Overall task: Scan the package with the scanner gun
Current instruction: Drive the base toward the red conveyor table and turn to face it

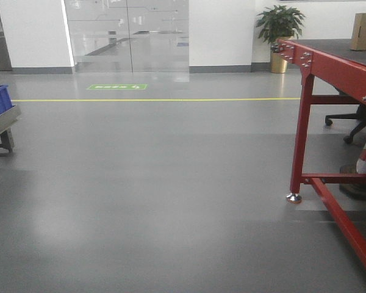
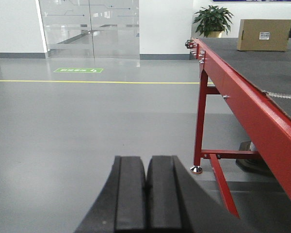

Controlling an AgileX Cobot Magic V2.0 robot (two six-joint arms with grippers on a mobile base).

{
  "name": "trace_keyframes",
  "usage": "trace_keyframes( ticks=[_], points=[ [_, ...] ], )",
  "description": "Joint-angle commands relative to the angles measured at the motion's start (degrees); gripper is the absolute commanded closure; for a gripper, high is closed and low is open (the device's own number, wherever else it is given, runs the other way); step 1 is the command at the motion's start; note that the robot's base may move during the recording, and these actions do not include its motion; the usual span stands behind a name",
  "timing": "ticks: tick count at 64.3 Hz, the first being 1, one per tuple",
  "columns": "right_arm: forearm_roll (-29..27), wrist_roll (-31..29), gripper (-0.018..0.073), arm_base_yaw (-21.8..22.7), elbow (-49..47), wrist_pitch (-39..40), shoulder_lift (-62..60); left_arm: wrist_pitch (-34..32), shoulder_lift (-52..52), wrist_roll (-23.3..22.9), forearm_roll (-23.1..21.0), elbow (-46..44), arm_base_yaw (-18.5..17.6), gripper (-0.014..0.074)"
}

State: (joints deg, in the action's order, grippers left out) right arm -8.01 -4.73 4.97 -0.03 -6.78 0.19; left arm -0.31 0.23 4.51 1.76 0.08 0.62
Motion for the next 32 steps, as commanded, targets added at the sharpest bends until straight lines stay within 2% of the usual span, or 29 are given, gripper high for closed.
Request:
trace_keyframes(
  ticks=[1, 32],
  points=[
    [0.41, -0.08, 0.0712, -0.05, 0.03, 1.26, -0.19, -1.21, -0.23, -0.26, 0.01, -0.08, 0.13, 0.0707],
    [0.41, -0.08, 0.0712, -0.05, 0.03, 1.26, -0.19, -1.21, -0.23, -0.26, 0.01, -0.08, 0.13, 0.0707]
  ],
)
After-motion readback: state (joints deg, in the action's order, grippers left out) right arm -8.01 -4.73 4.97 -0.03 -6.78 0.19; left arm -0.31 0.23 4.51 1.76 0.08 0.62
